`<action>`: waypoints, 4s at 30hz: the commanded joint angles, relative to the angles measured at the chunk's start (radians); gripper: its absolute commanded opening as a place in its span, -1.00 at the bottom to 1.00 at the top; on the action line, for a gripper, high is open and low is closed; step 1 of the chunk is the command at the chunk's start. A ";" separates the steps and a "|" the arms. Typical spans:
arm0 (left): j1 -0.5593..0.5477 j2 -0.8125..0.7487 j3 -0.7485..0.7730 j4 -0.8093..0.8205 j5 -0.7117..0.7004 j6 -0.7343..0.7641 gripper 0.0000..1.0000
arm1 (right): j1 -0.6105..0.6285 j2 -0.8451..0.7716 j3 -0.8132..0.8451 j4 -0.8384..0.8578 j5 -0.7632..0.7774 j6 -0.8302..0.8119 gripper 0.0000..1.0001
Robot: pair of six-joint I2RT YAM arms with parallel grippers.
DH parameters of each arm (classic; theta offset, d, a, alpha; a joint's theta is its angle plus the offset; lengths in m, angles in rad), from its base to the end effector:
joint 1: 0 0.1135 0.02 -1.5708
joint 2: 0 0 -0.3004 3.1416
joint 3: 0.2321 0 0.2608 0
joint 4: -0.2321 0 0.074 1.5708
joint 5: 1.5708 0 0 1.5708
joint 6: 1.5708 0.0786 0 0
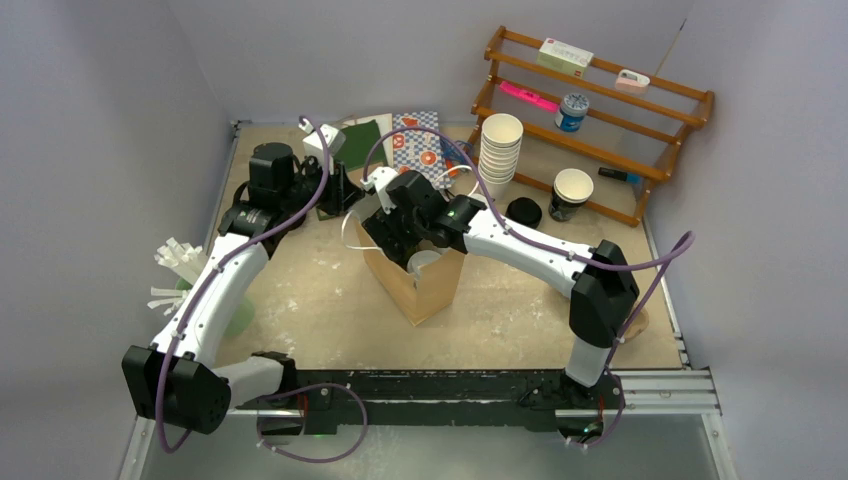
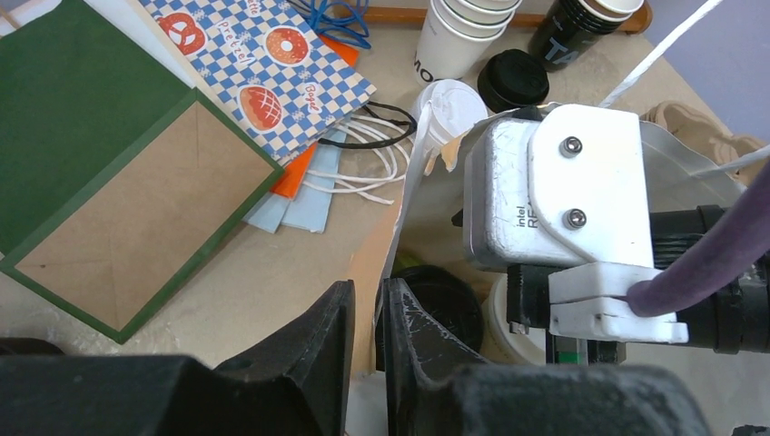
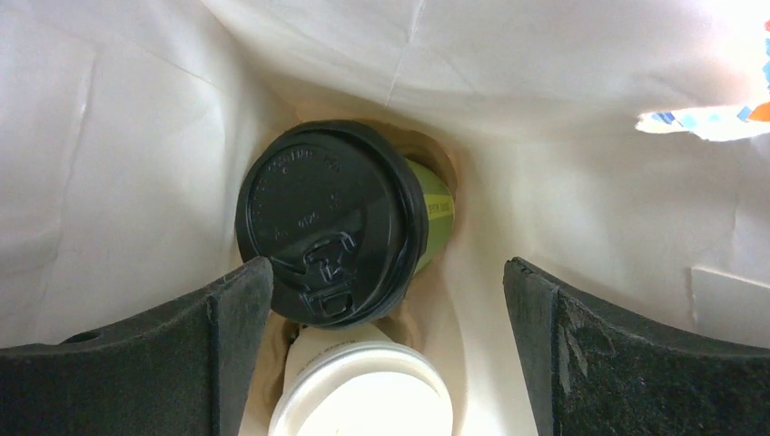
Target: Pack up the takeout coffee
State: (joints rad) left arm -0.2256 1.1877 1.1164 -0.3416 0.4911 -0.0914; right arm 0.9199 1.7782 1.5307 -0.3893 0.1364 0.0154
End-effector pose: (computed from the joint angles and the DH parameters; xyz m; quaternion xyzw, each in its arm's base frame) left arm 0.2806 -0.1024 0.3764 0.1872 0.8012 -0.2847 0.4920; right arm 0.2901 0.3632 0.3131 -0.3617 0.8147 0.1482 0.4284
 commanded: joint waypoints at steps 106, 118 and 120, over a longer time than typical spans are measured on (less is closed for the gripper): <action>-0.001 -0.174 -0.016 -0.221 -0.308 -0.045 -1.00 | -0.381 -0.548 -0.732 0.294 -0.287 0.539 -0.32; -0.001 -0.176 -0.018 -0.231 -0.306 -0.034 -1.00 | -0.382 -0.543 -0.739 0.229 -0.225 0.540 0.17; -0.001 -0.178 -0.017 -0.229 -0.306 -0.034 -1.00 | -0.382 -0.547 -0.738 0.215 -0.209 0.539 0.37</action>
State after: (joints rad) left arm -0.2256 1.0294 1.1141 -0.5674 0.1684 -0.1200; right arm 0.5423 1.2369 0.7937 -0.1558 -0.1150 0.5678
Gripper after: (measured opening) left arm 0.037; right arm 0.609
